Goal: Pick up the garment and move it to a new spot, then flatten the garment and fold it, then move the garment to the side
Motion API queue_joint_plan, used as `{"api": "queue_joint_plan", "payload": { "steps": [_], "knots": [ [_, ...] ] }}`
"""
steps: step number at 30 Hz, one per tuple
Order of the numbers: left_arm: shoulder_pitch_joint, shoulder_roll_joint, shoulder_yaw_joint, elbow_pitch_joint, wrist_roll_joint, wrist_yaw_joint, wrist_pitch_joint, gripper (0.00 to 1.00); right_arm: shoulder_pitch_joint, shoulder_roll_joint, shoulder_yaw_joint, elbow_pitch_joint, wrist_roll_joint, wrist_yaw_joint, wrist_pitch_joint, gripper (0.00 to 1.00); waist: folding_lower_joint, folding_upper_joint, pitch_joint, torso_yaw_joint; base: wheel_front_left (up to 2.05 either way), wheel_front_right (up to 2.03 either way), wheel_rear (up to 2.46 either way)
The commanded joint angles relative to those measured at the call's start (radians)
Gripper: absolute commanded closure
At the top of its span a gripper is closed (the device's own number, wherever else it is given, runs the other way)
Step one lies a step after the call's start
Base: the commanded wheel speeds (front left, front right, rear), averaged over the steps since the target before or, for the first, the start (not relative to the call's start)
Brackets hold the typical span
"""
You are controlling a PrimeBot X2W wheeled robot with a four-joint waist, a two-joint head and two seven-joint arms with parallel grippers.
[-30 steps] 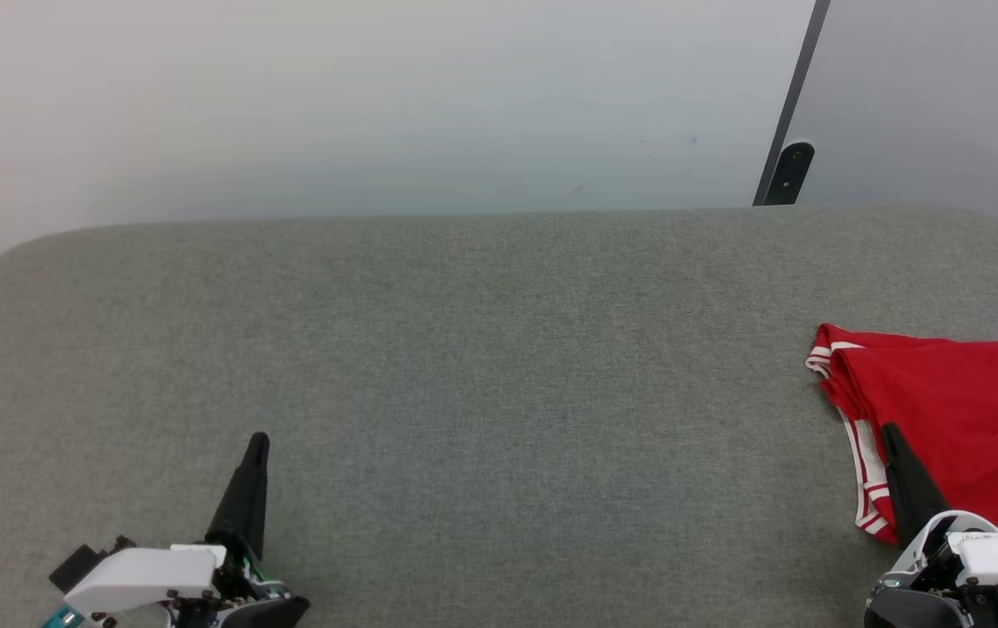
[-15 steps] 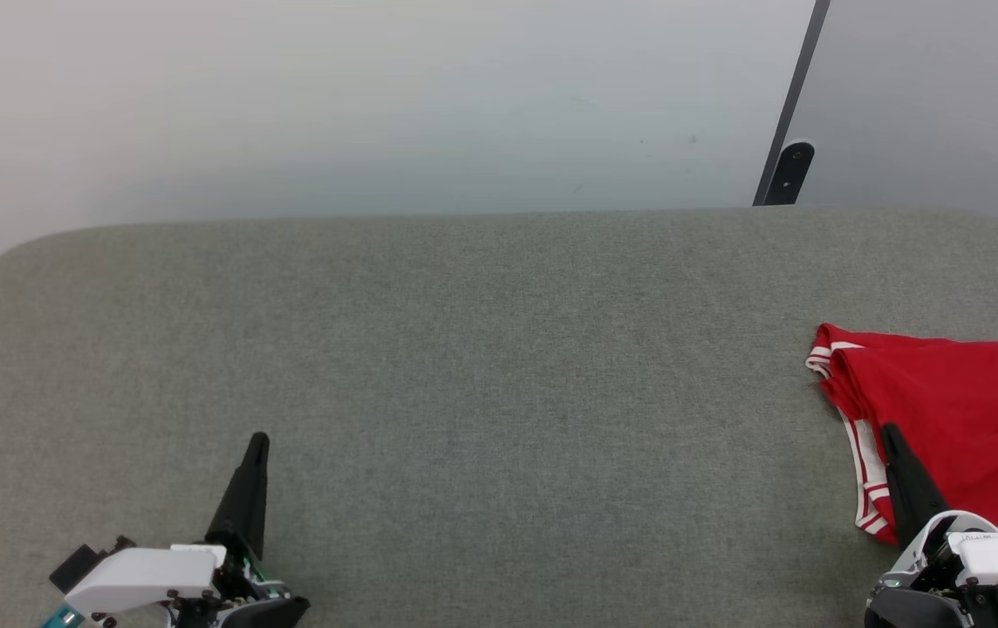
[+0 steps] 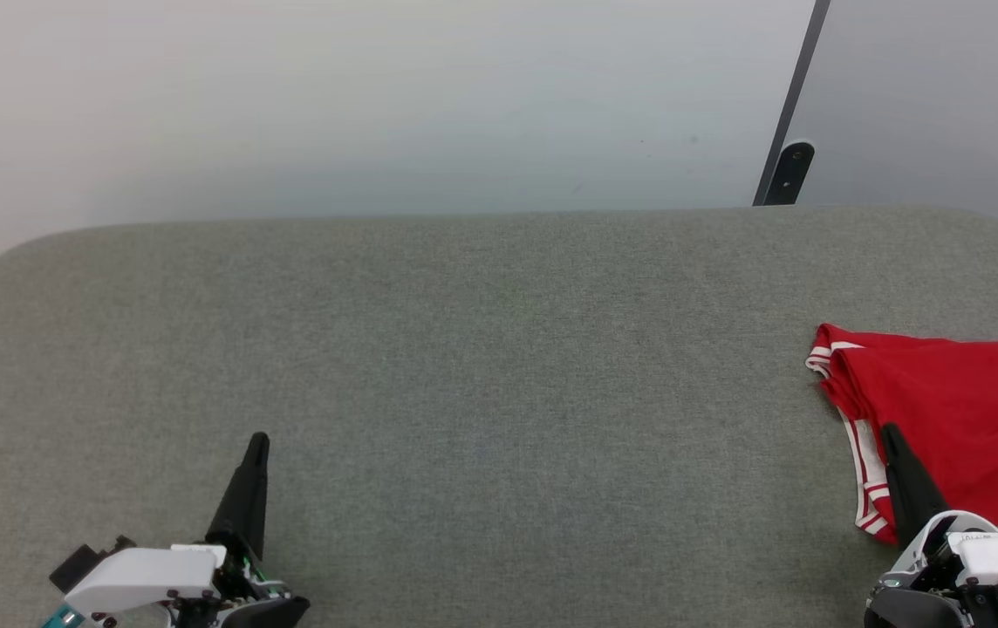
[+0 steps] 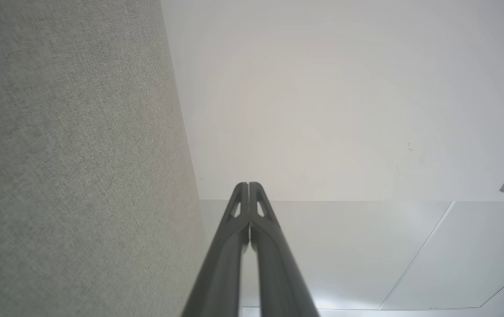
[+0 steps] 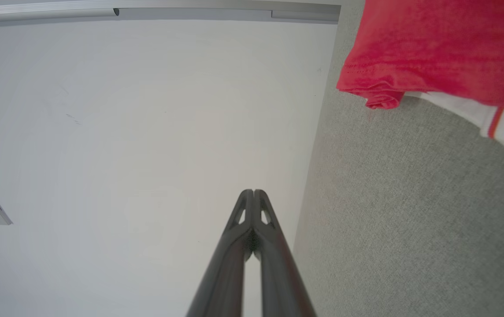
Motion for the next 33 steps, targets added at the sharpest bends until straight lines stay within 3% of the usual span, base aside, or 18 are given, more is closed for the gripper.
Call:
{"api": "queue_joint_plan", "payload": {
  "steps": [1,33],
  "knots": [
    [-0.011,0.000,0.002,0.001,-0.003,-0.006,0.002,1.00,-0.005,0.003,0.000,0.000,0.004,-0.001,-0.003,1.00,0.0000,-0.0001,0.000,0.000,0.00,0.00,0.00],
    [-0.011,0.000,0.002,0.001,-0.003,-0.006,0.001,1.00,-0.005,0.003,0.000,0.000,0.004,-0.001,-0.003,1.00,0.0000,-0.0001,0.000,0.000,0.00,0.00,0.00]
  ]
}}
